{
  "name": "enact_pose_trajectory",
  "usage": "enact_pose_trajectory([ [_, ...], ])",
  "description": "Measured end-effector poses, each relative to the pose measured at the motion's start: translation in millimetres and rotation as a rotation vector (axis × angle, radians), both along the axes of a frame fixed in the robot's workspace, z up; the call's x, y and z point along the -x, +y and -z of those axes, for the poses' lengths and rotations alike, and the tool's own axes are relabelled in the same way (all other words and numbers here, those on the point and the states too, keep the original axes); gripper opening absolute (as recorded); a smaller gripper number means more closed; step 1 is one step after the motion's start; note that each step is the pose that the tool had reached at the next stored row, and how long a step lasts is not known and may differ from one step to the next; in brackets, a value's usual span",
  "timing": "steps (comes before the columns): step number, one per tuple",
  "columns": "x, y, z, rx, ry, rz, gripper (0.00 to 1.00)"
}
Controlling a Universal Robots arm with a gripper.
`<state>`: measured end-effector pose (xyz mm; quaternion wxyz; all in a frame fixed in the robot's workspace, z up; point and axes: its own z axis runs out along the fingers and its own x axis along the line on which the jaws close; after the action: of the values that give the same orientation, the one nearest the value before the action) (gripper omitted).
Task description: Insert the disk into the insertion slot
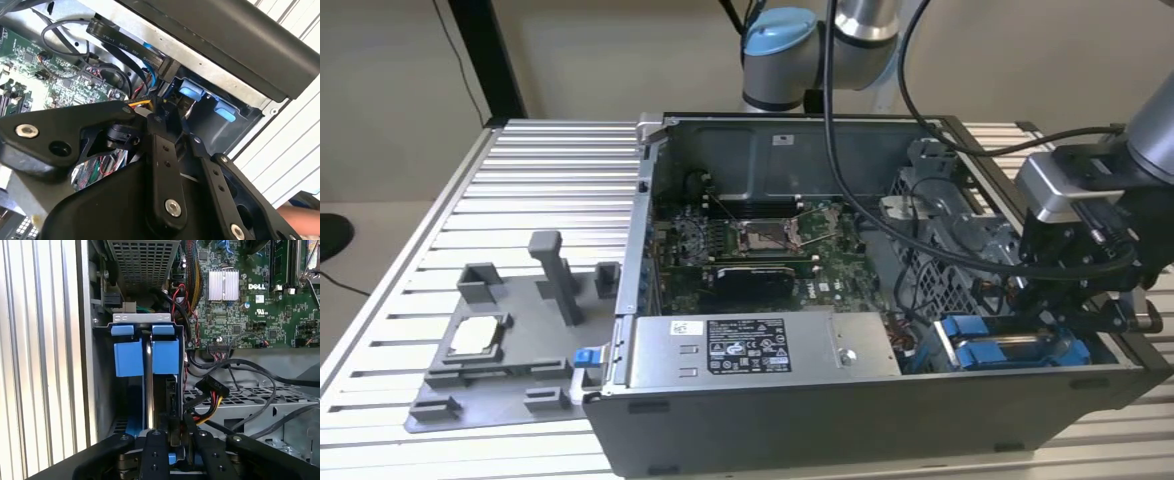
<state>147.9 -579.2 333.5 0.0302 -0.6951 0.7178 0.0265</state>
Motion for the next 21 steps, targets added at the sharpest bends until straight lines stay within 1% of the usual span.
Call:
enact_pose_trajectory([
  [5, -0.1, -0.1, -22.8, 0.0004, 0.0006, 0.0, 1.0],
  [6, -0.6, 0.0, -25.3, 0.0004, 0.0017, 0.0, 1.0],
  [7, -1.7, 0.0, -26.4, 0.0002, 0.0039, 0.0, 1.0],
  [8, -3.1, -0.1, -26.8, 0.0, 0.0047, 0.0, 1.0],
  [13, -9.6, 0.0, -27.2, 0.0001, 0.0048, 0.009, 1.0],
  [15, -15.3, 0.0, -27.6, 0.0003, 0.0048, 0.01, 1.0],
  [18, -20.7, 0.0, -27.6, -0.0007, 0.0047, 0.004, 1.0],
  [21, -31.8, 0.0, -27.5, -0.0017, 0.0057, 0.002, 1.0],
])
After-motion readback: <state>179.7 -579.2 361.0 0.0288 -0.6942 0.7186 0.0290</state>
